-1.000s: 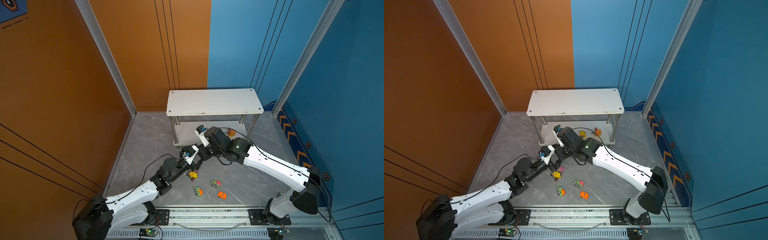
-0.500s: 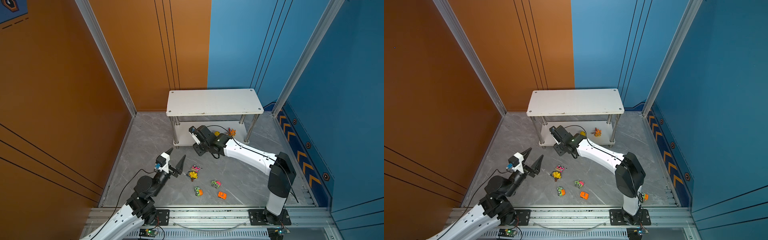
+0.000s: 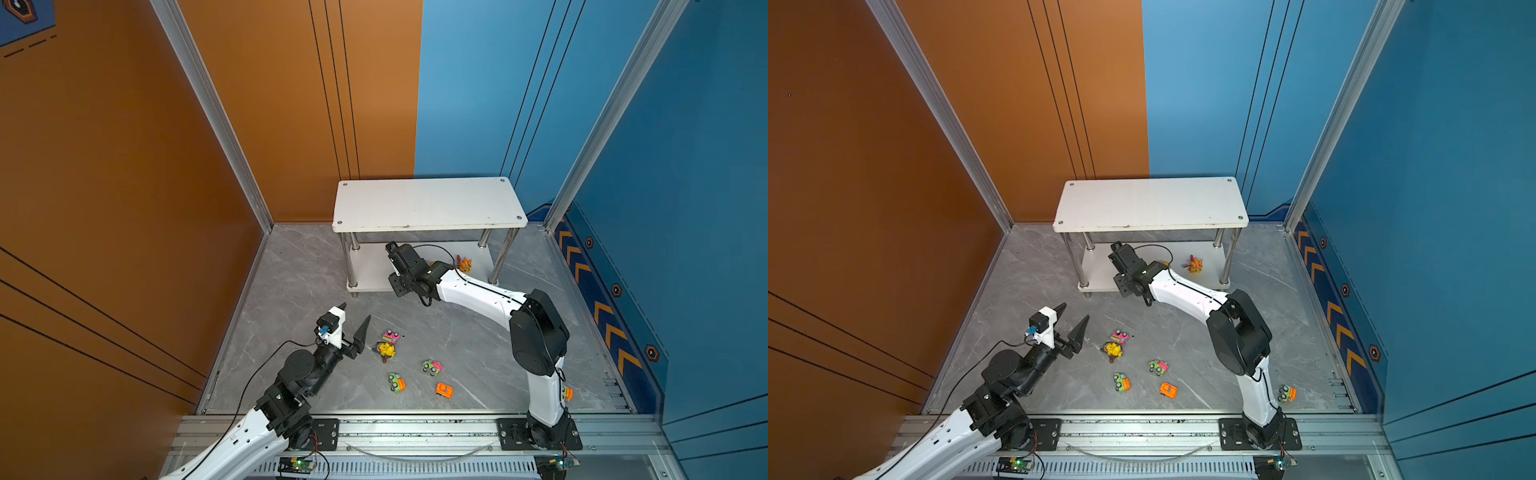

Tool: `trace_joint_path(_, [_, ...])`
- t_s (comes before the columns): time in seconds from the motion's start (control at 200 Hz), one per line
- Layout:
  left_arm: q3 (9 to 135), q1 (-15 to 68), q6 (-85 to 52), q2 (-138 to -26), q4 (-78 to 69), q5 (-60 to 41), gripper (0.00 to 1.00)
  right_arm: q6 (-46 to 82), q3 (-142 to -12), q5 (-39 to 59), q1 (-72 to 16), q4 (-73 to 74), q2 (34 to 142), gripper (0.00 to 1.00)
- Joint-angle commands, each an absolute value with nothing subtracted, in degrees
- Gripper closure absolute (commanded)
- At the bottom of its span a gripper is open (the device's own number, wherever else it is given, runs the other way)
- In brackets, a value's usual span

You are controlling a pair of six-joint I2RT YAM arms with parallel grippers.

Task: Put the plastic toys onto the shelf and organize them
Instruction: 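Reach the right gripper under the top shelf over the lower shelf board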

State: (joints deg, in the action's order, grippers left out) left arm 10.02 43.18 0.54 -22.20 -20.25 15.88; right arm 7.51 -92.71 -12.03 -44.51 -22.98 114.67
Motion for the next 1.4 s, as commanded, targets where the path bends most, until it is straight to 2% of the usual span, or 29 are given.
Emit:
trace_joint_path(0.0, [9.7, 43.2, 0.4, -23.3, -21.7, 15.6, 0.27, 7.4, -95.4, -11.0, -43.5, -19.8, 115.8, 1.0])
trace_joint_path(0.426, [9.5, 41.7, -1.0, -27.6, -23.8, 13.7, 0.26, -1.9, -99.2, -1.4, -38.6, -22.6, 121.1, 1.0])
trace_joint_path(0.881, [9.6, 41.3, -2.5, -31.4, -25.7, 13.1, 0.26, -2.5, -102.5, -1.3, -36.9, -25.1, 124.1, 1.0])
trace_joint_path(1.091, [9.6, 41.2, -2.7, -32.1, -25.8, 13.3, 0.23, -1.9, -104.7, -1.0, -36.7, -26.0, 125.1, 0.75])
trace_joint_path(1.397, [9.4, 41.0, -2.9, -32.2, -25.8, 13.2, 0.22, -1.6, -104.8, -0.8, -36.4, -25.9, 125.5, 0.62])
